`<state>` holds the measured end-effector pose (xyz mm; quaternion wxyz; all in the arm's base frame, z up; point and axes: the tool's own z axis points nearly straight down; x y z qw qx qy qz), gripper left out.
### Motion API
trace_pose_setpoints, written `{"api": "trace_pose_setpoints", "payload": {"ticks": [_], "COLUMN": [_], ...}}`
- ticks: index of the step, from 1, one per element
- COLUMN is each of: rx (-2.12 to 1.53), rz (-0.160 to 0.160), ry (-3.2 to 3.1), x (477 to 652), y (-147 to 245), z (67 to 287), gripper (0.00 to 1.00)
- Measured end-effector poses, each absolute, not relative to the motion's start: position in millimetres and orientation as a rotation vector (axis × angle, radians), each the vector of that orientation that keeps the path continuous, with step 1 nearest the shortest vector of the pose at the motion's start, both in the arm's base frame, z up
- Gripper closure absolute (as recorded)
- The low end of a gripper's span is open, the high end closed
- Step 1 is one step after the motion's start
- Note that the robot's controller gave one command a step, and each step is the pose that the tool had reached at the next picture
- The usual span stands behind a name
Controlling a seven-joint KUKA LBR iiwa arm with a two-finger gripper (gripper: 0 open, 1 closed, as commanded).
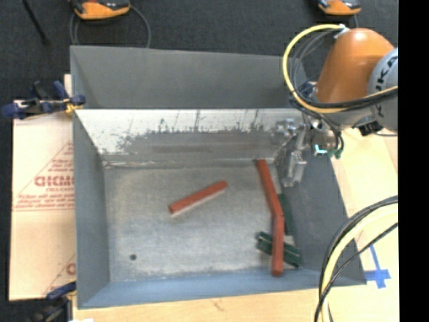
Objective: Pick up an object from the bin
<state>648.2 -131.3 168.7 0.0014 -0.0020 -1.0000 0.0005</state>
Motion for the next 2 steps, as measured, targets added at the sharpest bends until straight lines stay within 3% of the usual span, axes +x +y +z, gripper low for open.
{"api": "trace_pose_setpoints", "payload": {"ticks": [1, 2], "rx": [-0.738, -1.018], "rz": [-0.001, -0.002], "ry": [-3.053, -2.976], "x": [639.5, 621.4], "y": [-141.7, -120.8], "z": [68.7, 101.8], "gripper": [0.00, 0.00]}}
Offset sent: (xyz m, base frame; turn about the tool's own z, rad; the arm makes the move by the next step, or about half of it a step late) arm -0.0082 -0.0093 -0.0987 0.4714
